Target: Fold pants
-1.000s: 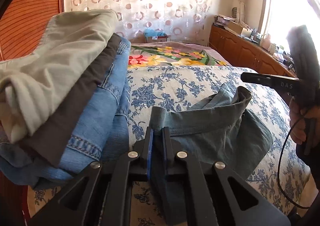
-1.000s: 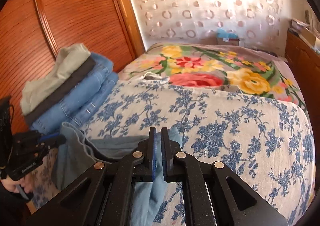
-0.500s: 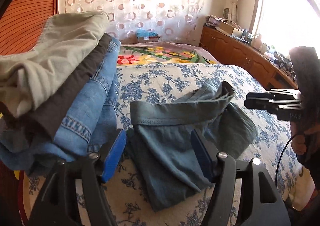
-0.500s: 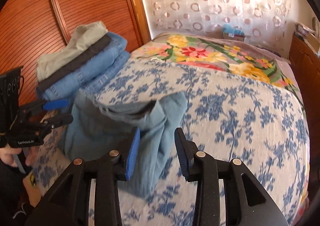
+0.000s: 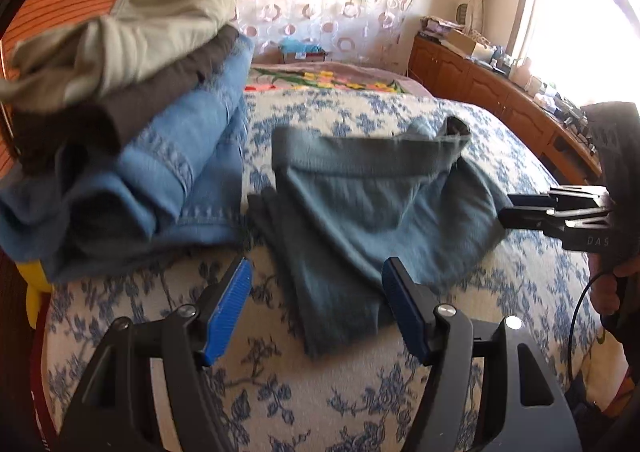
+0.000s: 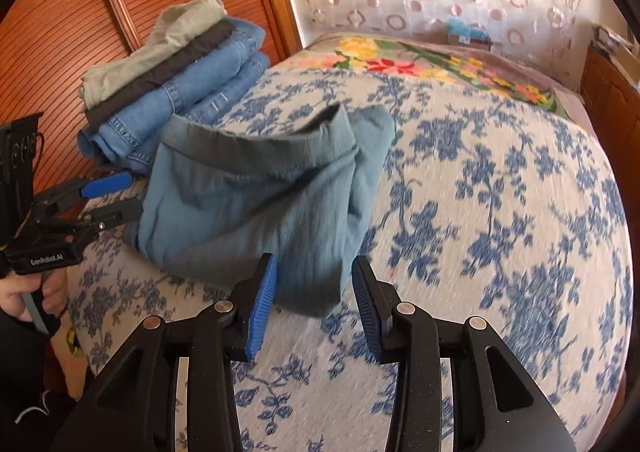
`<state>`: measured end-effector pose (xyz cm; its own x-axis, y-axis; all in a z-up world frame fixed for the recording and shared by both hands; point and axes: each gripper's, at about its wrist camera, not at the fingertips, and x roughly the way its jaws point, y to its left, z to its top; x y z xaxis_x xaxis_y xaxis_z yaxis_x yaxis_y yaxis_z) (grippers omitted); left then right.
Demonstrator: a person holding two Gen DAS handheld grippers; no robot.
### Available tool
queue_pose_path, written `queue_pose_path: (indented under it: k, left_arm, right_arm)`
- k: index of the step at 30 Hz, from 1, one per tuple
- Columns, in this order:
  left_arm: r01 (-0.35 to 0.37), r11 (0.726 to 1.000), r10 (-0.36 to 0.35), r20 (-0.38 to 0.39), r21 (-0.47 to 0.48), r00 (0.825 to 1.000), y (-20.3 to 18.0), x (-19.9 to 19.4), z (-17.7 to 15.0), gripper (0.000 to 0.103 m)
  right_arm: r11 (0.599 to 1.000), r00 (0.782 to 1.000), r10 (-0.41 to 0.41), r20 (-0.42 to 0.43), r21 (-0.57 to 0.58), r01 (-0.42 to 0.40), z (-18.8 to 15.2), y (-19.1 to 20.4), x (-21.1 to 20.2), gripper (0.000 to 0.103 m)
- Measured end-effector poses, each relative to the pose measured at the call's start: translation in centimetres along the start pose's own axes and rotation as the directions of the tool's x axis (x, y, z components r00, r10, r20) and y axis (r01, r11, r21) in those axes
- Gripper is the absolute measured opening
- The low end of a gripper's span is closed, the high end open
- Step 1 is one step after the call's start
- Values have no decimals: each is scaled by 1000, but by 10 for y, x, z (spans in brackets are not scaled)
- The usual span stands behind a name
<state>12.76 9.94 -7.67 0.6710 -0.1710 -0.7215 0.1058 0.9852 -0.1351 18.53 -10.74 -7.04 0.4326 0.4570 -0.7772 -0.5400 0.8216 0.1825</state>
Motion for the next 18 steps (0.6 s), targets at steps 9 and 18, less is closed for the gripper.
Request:
queue_pose_path:
  k: [9,18]
  left_arm:
    - [-11,1000,11,-56,-9,998,1,7,-16,68]
    - [-5,1000,5,-50,-7,999,-10,-5,-25,67]
  right_arm:
    - [1000,1000,16,20,19,-16,-14,4,-4,6]
    - [1000,997,1,79,11,-2,-38,12,-33,2]
